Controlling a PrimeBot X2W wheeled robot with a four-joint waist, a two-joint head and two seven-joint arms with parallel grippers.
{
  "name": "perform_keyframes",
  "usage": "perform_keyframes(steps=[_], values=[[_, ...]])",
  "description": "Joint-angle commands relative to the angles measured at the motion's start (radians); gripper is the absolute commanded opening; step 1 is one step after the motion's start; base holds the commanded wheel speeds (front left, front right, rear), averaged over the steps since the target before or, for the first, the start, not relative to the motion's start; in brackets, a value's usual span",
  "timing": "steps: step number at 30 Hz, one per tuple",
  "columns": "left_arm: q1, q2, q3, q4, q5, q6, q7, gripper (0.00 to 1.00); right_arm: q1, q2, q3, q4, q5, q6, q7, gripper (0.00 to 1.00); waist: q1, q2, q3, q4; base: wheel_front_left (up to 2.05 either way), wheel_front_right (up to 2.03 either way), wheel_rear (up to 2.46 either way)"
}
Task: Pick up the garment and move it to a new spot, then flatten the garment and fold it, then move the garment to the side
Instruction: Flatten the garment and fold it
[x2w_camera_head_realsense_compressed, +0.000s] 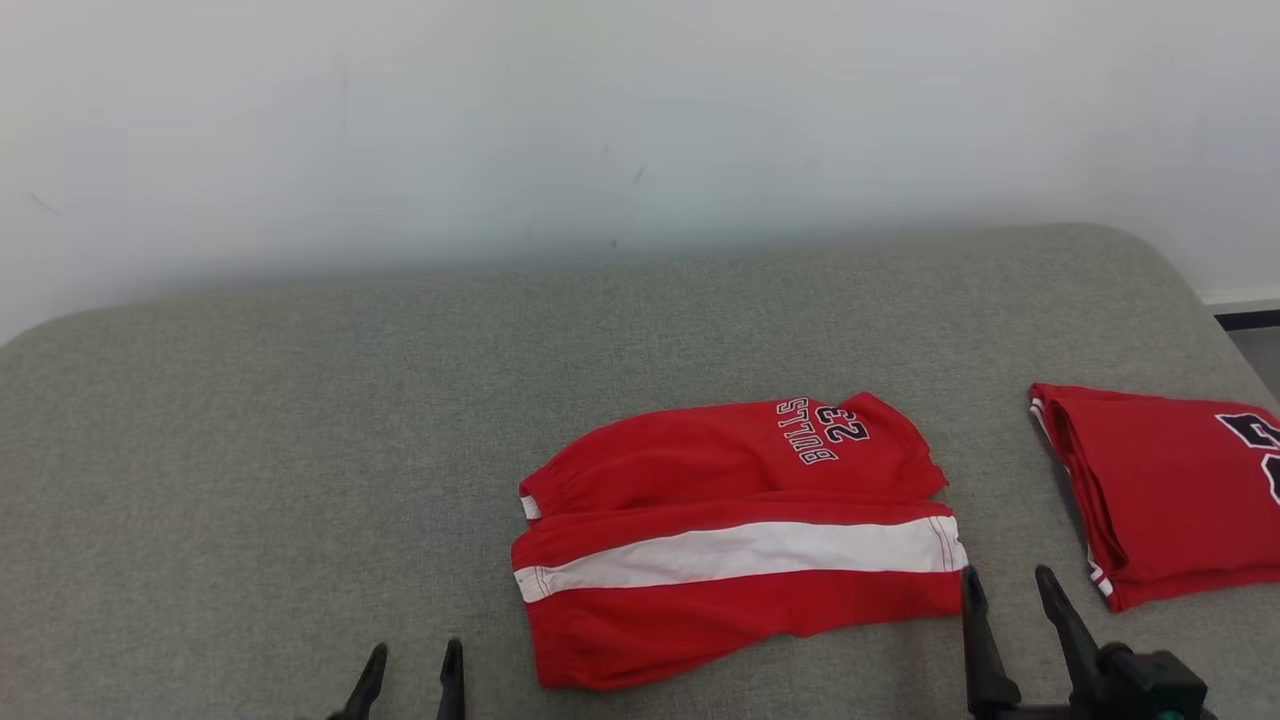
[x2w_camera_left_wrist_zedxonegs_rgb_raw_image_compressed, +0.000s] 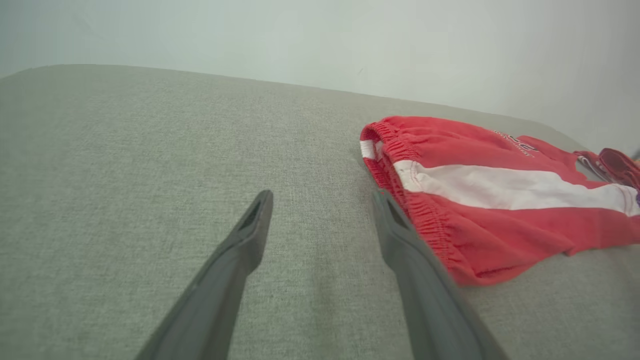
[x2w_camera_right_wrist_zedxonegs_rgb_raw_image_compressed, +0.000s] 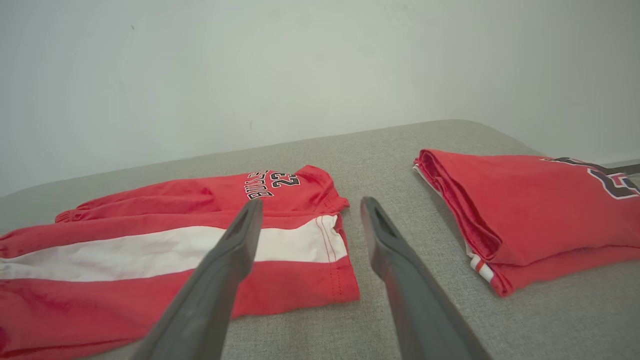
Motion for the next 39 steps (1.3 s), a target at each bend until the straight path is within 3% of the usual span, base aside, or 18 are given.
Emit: perform_keyframes(steps=[1,9,17,23,28,32,37,39], values=[[-0.027,0.000,-0.007,0.015,0.001,-0.006,0.002,1.00,-0.015,0.004,-0.001,-0.007,-0.009,-0.002,0.008,1.00,-0.0001,-0.0001,0.002,-0.002,0.00,0.00,0.00],[-0.174,0.008,-0.065,0.126,-0.063,-0.043,0.095,1.00,-0.076,-0.015,0.014,-0.021,-0.039,-0.002,0.065,1.00,-0.0001,-0.0001,0.010,-0.018,0.00,0.00,0.00],[-0.263,0.025,-0.118,0.215,-0.119,-0.051,0.155,1.00,-0.100,-0.017,0.037,-0.013,-0.029,-0.002,0.065,1.00,-0.0001,-0.0001,0.025,-0.033,0.00,0.00,0.00],[-0.291,0.033,-0.148,0.251,-0.150,-0.050,0.175,0.91,-0.105,-0.016,0.045,0.001,-0.024,-0.002,0.058,1.00,-0.0001,-0.0001,0.033,-0.040,0.00,0.00,0.00],[-0.308,0.043,-0.179,0.266,-0.185,-0.050,0.173,0.75,-0.112,-0.018,0.047,0.006,-0.022,-0.002,0.054,1.00,-0.0001,-0.0001,0.042,-0.043,0.00,0.00,0.00],[-0.324,0.052,-0.209,0.272,-0.207,-0.050,0.169,0.54,-0.119,-0.020,0.049,0.006,-0.021,-0.002,0.051,1.00,-0.0001,-0.0001,0.050,-0.042,0.00,0.00,0.00],[-0.346,0.066,-0.247,0.276,-0.246,-0.049,0.181,0.50,-0.127,-0.020,0.054,0.010,-0.019,-0.002,0.048,1.00,-0.0001,-0.0001,0.058,-0.040,0.00,0.00,0.00],[-0.353,0.074,-0.259,0.277,-0.253,-0.049,0.181,0.36,-0.129,-0.020,0.055,0.011,-0.018,-0.002,0.046,1.00,-0.0001,-0.0001,0.061,-0.040,0.00,0.00,0.00]])
